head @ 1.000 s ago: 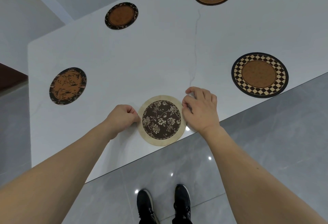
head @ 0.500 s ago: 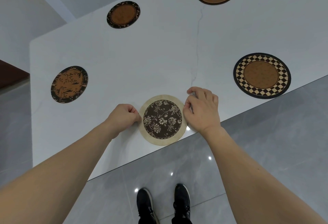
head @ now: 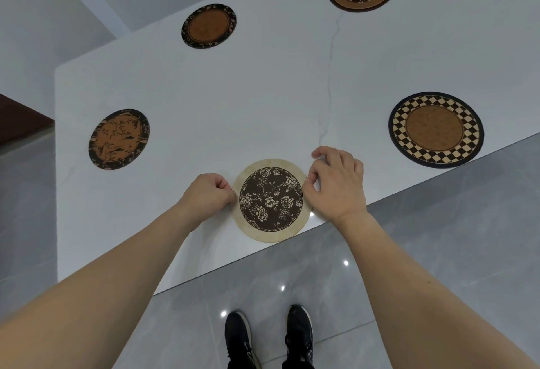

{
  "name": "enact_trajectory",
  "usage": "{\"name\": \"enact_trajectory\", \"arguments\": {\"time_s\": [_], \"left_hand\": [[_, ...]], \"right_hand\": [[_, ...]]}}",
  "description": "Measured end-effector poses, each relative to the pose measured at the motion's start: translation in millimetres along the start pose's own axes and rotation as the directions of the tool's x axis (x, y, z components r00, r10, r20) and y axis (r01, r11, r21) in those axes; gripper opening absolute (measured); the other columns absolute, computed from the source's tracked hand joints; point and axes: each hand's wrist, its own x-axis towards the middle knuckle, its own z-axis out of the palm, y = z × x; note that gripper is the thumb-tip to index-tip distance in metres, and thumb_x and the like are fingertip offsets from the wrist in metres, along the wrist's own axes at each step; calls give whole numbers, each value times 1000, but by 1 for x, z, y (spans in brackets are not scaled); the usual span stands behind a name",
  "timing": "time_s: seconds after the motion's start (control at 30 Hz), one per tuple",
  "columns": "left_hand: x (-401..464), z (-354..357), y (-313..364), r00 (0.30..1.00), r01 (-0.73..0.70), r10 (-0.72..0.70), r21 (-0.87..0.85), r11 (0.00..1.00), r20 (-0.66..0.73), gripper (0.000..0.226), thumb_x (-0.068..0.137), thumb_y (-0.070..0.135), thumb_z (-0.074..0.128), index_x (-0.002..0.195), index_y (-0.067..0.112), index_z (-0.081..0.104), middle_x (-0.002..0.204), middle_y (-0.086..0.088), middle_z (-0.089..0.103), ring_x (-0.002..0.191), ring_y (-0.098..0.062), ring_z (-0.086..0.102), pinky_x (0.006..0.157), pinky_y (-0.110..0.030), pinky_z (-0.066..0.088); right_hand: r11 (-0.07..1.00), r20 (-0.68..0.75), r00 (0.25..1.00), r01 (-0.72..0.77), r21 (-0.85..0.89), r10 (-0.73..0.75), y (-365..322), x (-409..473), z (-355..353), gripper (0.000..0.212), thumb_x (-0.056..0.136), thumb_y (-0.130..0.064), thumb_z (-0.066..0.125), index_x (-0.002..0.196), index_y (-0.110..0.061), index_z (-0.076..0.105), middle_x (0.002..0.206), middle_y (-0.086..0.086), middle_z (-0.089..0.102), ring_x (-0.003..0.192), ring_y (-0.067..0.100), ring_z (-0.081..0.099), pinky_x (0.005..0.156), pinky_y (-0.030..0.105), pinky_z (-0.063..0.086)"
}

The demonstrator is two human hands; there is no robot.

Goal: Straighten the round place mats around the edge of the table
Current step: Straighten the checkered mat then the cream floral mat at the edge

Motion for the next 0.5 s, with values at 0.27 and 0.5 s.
{"name": "enact_trajectory", "arguments": {"time_s": [0.27, 0.5], "left_hand": [[0, 0, 1, 1000, 5, -5, 7, 1000, -2, 15, 69, 12, 68, 63, 16, 55, 57, 3, 55, 55, -16, 47, 56, -27, 39], [1, -1, 1, 1000, 0, 0, 19, 1000, 21, 20, 71, 12, 69, 61, 18, 52, 59, 3, 53, 56, -17, 45, 57, -28, 38]], "right_hand": [[1000, -4, 1000, 9, 2, -9, -1, 0, -1, 8, 73, -33, 52, 68, -27, 49, 119, -10, 55, 116, 20, 41, 93, 31, 20], [1000, -1, 1000, 13, -15, -13, -1, 0, -2, 11, 72, -32, 55, 80, -26, 57, 118, -9, 55, 116, 19, 43, 94, 30, 20]]}}
